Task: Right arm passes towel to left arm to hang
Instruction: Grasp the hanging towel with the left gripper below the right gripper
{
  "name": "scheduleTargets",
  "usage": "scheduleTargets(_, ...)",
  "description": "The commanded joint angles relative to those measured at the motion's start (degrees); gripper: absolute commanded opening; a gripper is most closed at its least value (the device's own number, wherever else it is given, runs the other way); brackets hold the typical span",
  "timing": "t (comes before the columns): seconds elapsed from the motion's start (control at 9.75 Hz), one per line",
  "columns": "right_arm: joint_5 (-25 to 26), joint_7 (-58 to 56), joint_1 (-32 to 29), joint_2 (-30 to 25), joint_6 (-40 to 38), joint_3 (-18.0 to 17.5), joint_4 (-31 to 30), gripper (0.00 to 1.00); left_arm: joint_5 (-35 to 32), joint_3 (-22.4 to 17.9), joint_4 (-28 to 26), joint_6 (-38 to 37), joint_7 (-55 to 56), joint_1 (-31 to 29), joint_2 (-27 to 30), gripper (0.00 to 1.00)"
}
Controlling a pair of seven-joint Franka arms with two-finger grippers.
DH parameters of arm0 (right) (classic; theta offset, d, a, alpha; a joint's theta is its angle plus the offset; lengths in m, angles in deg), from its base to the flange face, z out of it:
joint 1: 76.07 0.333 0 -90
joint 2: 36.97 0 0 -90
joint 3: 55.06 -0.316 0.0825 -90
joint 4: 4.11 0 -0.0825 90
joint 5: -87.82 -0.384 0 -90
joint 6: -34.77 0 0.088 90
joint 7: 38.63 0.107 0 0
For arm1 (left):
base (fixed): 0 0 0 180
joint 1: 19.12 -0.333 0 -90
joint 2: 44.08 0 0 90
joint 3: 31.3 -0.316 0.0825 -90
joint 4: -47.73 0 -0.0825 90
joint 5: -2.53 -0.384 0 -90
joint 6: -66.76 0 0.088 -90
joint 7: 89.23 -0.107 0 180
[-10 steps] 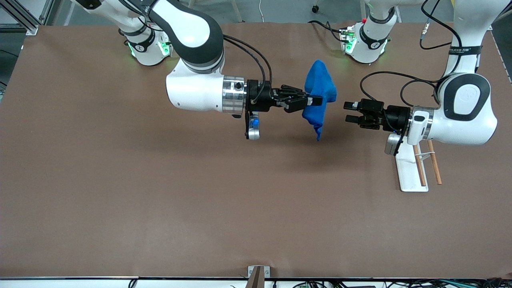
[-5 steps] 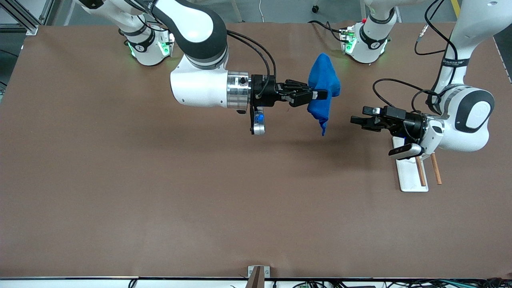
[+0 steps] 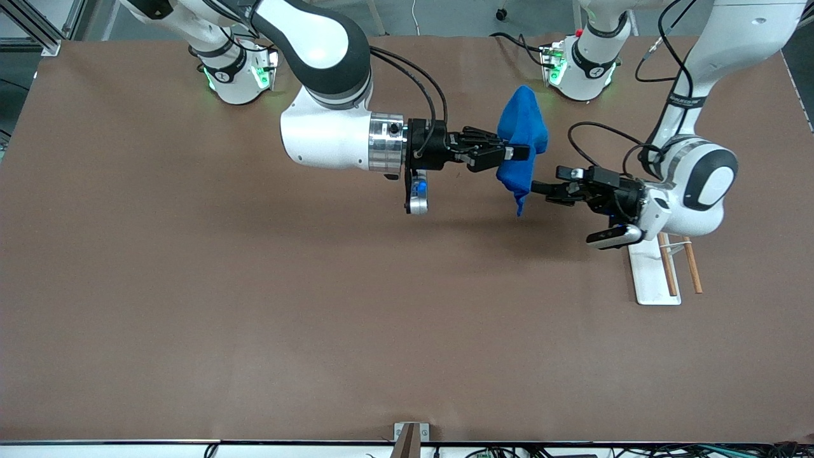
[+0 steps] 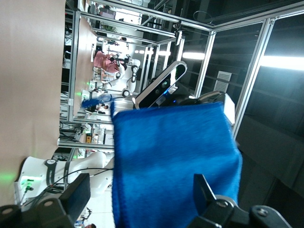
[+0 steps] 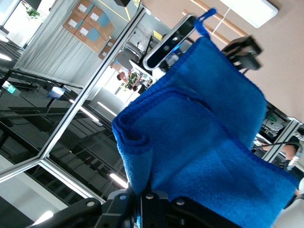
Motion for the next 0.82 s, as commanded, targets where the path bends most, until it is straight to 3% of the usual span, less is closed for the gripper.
scheduleTargets(0.0, -1.4, -0.5, 1.1, 1.4, 1.1, -0.3, 3.6, 0.01, 1.1, 0.9, -1.6, 5.1, -2.0, 2.5, -0.8, 0.90)
scheduleTargets(0.31, -1.4, -0.9, 1.5, 1.7, 1.2, -0.3, 3.6, 0.01, 1.9, 1.0, -3.7, 3.8, -2.1, 0.4, 0.9, 0.87)
scheduleTargets(0.72, -1.4, -0.9, 1.6, 1.9, 1.2, -0.2, 3.6, 0.01, 10.3, 1.3, -4.1, 3.8, -2.1, 0.5, 2.3, 0.83)
